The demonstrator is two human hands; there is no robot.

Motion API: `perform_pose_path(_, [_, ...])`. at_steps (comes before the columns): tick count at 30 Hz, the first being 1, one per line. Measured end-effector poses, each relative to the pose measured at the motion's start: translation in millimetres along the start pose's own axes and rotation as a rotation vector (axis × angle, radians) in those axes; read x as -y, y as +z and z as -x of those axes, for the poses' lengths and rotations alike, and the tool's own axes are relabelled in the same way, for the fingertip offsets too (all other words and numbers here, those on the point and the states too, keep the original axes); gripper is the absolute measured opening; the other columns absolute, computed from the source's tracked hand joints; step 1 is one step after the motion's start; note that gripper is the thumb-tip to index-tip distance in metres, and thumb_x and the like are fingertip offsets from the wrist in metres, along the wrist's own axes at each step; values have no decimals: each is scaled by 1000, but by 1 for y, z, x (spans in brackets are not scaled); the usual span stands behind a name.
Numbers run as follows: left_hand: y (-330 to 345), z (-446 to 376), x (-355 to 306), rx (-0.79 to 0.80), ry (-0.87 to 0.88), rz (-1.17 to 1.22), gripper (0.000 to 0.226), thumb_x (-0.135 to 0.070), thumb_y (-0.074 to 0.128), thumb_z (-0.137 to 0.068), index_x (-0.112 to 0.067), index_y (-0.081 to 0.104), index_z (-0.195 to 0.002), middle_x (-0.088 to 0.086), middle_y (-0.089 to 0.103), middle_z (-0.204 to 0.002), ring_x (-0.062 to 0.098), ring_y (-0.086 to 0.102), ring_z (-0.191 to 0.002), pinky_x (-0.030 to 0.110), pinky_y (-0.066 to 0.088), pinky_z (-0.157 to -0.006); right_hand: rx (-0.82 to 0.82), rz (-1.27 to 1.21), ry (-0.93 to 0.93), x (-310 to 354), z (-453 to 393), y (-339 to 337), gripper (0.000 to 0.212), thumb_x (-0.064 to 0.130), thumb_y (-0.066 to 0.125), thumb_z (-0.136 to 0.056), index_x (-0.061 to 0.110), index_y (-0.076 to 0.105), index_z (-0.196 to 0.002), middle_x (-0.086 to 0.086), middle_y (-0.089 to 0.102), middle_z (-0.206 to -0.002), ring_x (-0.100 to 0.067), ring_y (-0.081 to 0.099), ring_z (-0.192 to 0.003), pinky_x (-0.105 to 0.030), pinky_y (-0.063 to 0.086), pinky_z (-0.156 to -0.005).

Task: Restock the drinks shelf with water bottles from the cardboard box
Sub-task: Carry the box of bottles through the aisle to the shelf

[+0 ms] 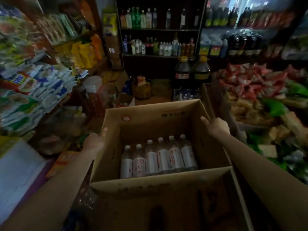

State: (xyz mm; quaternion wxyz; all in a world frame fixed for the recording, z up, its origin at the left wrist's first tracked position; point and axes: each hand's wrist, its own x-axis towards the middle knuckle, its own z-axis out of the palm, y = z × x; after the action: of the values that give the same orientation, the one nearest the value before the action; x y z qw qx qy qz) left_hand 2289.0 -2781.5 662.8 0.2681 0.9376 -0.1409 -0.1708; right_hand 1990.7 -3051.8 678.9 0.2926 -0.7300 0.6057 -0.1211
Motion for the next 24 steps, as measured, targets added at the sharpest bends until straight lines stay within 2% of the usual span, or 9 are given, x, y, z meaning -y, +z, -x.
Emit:
perform_pose_path(3, [16,-69,-35,5,-50,45,68,-59,33,-95,2,64,-89,24,63,-94,37,58,-82,45,49,-78,28,15,-30,38,-77,12,51,54,44,-95,7,56,-77,-6,54,-70,-17,52,-59,-26,34,-46])
perform_pose_path(5, [21,-113,-61,23,-84,77,68,-60,32,-94,0,63,-89,21,63,-94,36,58,-81,43,48,-78,39,10,-49,63,-129,19,51,54,45,-94,7,55,-79,-8,57,-74,-22,57,-63,-29,41,-50])
perform_pose_path(7, [26,-156,-85,37,-103,76,72,-62,32,-93,2,65,-94,24,64,-98,39,61,-85,44,49,-79,50,29,-78,87,-181,27,53,55,43,-94,5,59,-85,-12,62,-80,-26,61,-70,-31,46,-55])
perform_pose_path(10, [34,-213,-113,23,-140,68,79,-62,33,-93,9,63,-107,31,61,-111,45,60,-97,47,49,-84,63,98,-128,124,-252,42,55,56,40,-95,5,62,-88,-12,62,-77,-25,60,-66,-28,42,-51])
perform_pose_path(14, [55,-291,-135,-13,-171,88,83,-64,28,-92,10,66,-97,31,64,-102,43,62,-92,44,49,-78,115,127,-223,176,-357,78,51,56,39,-95,9,60,-95,-12,63,-81,-28,62,-72,-32,46,-56])
perform_pose_path(16, [65,-324,-141,-65,-218,113,79,-62,31,-93,9,65,-96,31,64,-104,43,61,-96,43,47,-82,157,149,-284,206,-405,100,49,54,39,-96,7,56,-92,-14,63,-82,-28,63,-72,-35,49,-60])
perform_pose_path(19, [72,-358,-155,-136,-324,247,60,-49,39,-97,4,61,-113,26,60,-117,40,56,-111,40,44,-92,210,206,-388,260,-467,130,53,52,40,-96,4,59,-83,-13,62,-75,-23,57,-62,-29,40,-50])
perform_pose_path(23, [72,-406,-165,-227,-435,272,58,-49,36,-98,3,60,-90,27,62,-99,41,60,-100,40,43,-82,266,244,-517,336,-535,173,53,54,41,-95,7,56,-75,-8,56,-69,-21,53,-61,-29,35,-51])
perform_pose_path(24, [71,-418,-166,-239,-473,272,57,-47,35,-98,4,60,-93,28,61,-102,40,59,-100,39,42,-80,273,239,-547,355,-548,186,53,54,41,-95,8,55,-74,-8,55,-68,-21,53,-61,-29,37,-52])
